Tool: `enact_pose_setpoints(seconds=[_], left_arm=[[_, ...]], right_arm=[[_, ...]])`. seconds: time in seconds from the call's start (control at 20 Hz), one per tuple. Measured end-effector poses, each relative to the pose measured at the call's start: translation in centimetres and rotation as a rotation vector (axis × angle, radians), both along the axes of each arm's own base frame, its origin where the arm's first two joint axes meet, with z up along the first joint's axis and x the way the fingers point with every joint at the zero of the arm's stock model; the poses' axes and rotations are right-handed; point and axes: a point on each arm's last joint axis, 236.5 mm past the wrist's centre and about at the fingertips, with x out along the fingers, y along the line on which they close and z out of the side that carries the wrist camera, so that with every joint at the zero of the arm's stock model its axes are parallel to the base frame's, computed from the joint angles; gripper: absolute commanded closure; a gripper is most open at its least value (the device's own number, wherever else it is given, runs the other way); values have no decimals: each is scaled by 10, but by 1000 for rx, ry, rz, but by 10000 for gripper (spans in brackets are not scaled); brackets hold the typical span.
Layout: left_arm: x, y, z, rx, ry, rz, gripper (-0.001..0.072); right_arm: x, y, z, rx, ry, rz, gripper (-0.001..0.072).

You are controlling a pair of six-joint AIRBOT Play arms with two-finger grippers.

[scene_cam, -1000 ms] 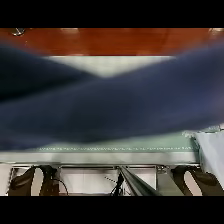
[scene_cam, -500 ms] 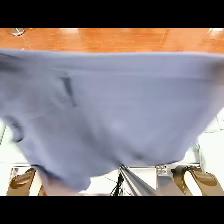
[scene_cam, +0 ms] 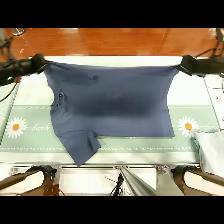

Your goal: Fold the shirts.

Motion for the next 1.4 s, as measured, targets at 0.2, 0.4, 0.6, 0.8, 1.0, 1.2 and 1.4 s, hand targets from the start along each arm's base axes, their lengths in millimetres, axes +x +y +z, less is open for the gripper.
enact_pose_setpoints(seconds=[0.2, 0.4, 0.6, 0.8, 1.0, 1.2, 1.4], left_arm=[[38, -21, -51, -75, 132, -65, 687], [33, -26, -75, -134, 248, -135, 687], [13, -9, -80, -189, 341, -183, 687], [-33, -12, -109, -180, 504, -286, 687], [-73, -14, -147, -141, 648, -334, 686], [-90, -15, -156, -147, 707, -345, 3], [-107, -5, -137, -186, 790, -341, 3]], right_arm=[[59, 3, -35, 101, 41, -20, 692], [71, 10, -63, 151, 116, 5, 692], [53, -5, -77, 173, 204, 52, 692], [14, -16, -99, 146, 345, 134, 692], [-21, -15, -132, 157, 474, 163, 689], [-36, -10, -148, 190, 524, 160, 90], [-43, -18, -122, 207, 506, 165, 90]])
